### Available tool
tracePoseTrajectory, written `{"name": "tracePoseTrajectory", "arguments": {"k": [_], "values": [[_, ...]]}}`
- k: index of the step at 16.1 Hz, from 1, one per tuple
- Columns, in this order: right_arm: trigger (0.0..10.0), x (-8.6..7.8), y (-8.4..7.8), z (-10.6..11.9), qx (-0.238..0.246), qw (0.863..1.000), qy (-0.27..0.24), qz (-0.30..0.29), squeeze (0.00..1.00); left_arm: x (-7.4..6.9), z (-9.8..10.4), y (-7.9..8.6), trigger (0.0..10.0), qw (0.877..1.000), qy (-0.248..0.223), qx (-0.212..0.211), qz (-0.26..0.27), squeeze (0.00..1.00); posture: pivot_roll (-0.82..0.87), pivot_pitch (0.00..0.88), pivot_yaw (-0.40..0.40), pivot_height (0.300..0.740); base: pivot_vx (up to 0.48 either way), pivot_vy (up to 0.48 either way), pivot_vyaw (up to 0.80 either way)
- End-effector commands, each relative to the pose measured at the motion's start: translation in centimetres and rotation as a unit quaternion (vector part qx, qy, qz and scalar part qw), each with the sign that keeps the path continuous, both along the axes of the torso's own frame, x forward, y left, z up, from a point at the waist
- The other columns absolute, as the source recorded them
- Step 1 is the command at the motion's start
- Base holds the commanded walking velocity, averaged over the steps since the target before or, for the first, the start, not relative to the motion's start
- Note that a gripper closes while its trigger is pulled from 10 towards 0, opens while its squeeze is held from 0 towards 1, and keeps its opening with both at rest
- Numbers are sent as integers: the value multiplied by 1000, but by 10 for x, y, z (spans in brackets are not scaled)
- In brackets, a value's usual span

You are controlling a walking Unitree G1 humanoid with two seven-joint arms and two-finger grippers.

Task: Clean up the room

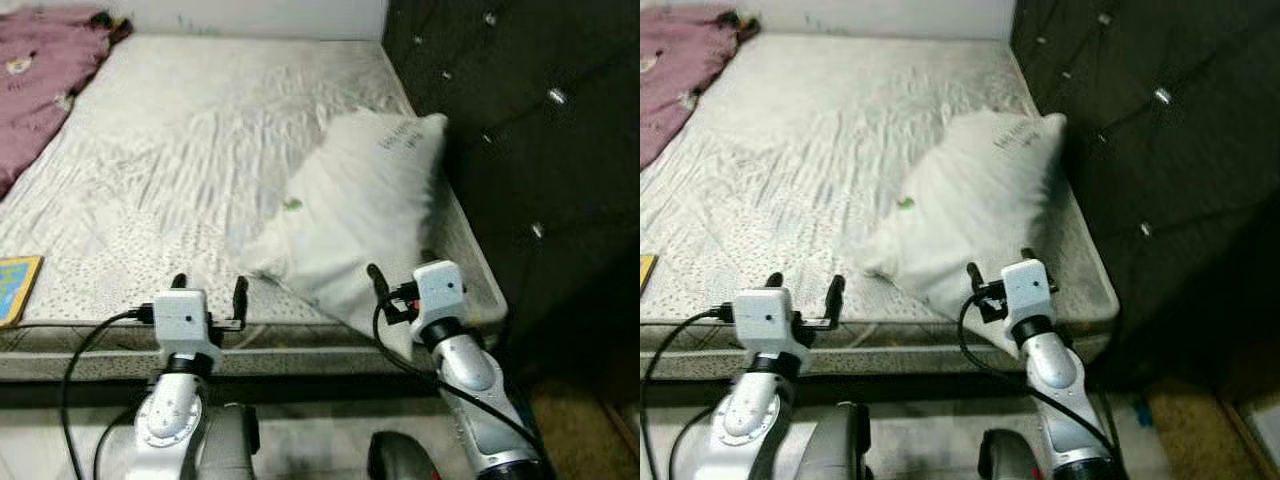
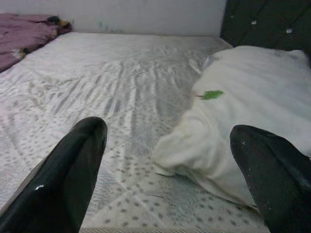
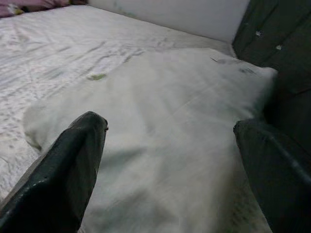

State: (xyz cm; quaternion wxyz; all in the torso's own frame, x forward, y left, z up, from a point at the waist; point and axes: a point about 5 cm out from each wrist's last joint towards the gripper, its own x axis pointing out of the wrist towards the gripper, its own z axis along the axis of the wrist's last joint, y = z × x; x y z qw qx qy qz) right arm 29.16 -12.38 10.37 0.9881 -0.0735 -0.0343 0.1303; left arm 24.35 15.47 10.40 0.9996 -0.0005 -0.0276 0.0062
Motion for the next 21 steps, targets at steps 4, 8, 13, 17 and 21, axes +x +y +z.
{"name": "tracePoseTrajectory", "arguments": {"k": [4, 8, 13, 17, 21], "values": [[10000, 2, 5, 0, 0, 1000, -1, 9, 0, 0, 2, 1, 10000, 1000, -5, 1, -3, 0, 23, 129, -27, 621, 480, 0, 0], [10000, 2, 5, -1, 0, 1000, -1, 9, 0, 2, -1, 0, 10000, 1000, 9, -7, 3, 0, 20, 134, -26, 621, 253, 0, 0], [10000, 1, 4, -3, -1, 1000, 0, 9, 0, 4, -1, -1, 10000, 1000, 13, -8, 0, 0, 21, 134, -29, 621, 0, 0, 0], [10000, -1, 5, -6, 1, 1000, 6, 16, 0, 5, -2, 0, 10000, 1000, 17, -10, 4, 0, 21, 135, -30, 602, 0, 0, 0], [10000, 2, 8, -3, 6, 1000, 2, 19, 0, 6, -3, 1, 10000, 1000, 20, -10, 8, 0, 23, 138, -31, 547, 0, 0, 0]]}}
